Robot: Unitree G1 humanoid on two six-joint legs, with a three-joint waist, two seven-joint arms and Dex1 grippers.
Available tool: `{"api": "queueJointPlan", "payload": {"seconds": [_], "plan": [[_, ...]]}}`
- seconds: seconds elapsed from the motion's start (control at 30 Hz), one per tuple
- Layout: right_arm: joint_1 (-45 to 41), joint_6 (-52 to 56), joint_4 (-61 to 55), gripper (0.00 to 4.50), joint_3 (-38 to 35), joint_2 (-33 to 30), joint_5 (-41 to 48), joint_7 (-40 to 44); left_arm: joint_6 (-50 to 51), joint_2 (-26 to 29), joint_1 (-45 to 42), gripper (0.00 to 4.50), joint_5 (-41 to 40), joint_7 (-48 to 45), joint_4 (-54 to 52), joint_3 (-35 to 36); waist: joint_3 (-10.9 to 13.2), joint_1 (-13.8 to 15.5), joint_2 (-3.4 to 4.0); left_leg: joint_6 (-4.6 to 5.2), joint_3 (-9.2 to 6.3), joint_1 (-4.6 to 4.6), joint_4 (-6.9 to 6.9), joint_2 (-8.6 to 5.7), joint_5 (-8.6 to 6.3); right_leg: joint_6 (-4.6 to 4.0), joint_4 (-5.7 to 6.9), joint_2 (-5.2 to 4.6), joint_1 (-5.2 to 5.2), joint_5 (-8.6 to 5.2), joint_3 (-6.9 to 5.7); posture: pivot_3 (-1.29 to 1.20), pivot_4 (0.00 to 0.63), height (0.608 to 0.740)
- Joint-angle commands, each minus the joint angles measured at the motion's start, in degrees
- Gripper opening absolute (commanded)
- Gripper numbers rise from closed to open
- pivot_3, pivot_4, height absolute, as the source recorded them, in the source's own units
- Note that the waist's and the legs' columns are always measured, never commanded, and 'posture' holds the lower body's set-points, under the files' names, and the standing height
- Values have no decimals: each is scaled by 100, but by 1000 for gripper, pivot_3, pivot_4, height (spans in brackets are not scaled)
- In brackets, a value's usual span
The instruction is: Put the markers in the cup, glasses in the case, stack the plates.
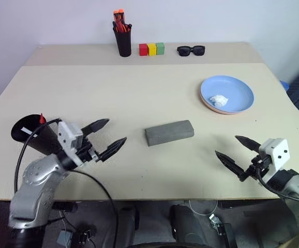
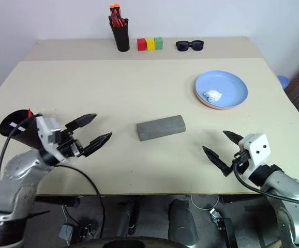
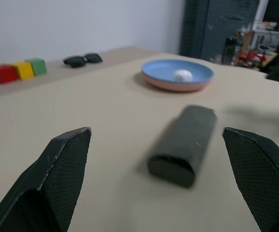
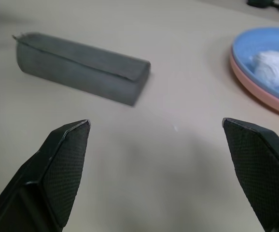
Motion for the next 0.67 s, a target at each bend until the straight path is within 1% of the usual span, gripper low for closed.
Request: {"api": "queueJointPlan", "payload": {"seconds": [0.03, 0.23, 0.4, 0.5, 0.6, 0.67], "plan": [[255, -413, 266, 4472, -385, -62, -156, 180, 25, 171, 344, 4500, -275, -57, -419, 356, 0, 4, 0, 2, 0, 0, -1, 0, -2, 0, -7, -1, 4, 0, 0, 0, 150, 740], [324, -777, 897, 4472, -697, -208, -157, 564, 161, 291, 651, 4500, -409, 126, -724, 490, -1, -10, 1, 8, -2, -2, -1, 1, -7, 1, -20, -6, 4, -1, 1, 0, 150, 740], [65, -868, 1509, 4472, -872, -416, -32, 849, 247, 243, 587, 4500, -351, 396, -833, 326, 0, -12, 1, 10, 1, -2, -3, 2, -8, -1, -23, -5, 4, 0, 1, 0, 150, 740], [16, -988, 1745, 4472, -924, -463, -82, 925, 180, 179, 741, 4500, -253, 406, -854, 200, 0, -9, 1, 11, 3, -3, -3, 1, -8, -2, -24, -6, 4, 1, 1, 0, 150, 740], [171, -1039, 1695, 4472, -975, -388, -85, 926, 6, 148, 1028, 4500, -102, 307, -804, 147, 0, -10, 1, 16, 7, -3, -7, 1, -11, -4, -27, -6, 3, 2, 1, 0, 150, 740], [237, -951, 1528, 4472, -1005, -362, -31, 850, 29, 173, 1081, 4500, -149, 320, -839, 203, 0, -5, 1, 16, 7, -5, -13, 1, -12, -4, -28, -6, 1, 0, 0, 0, 150, 740]]}}
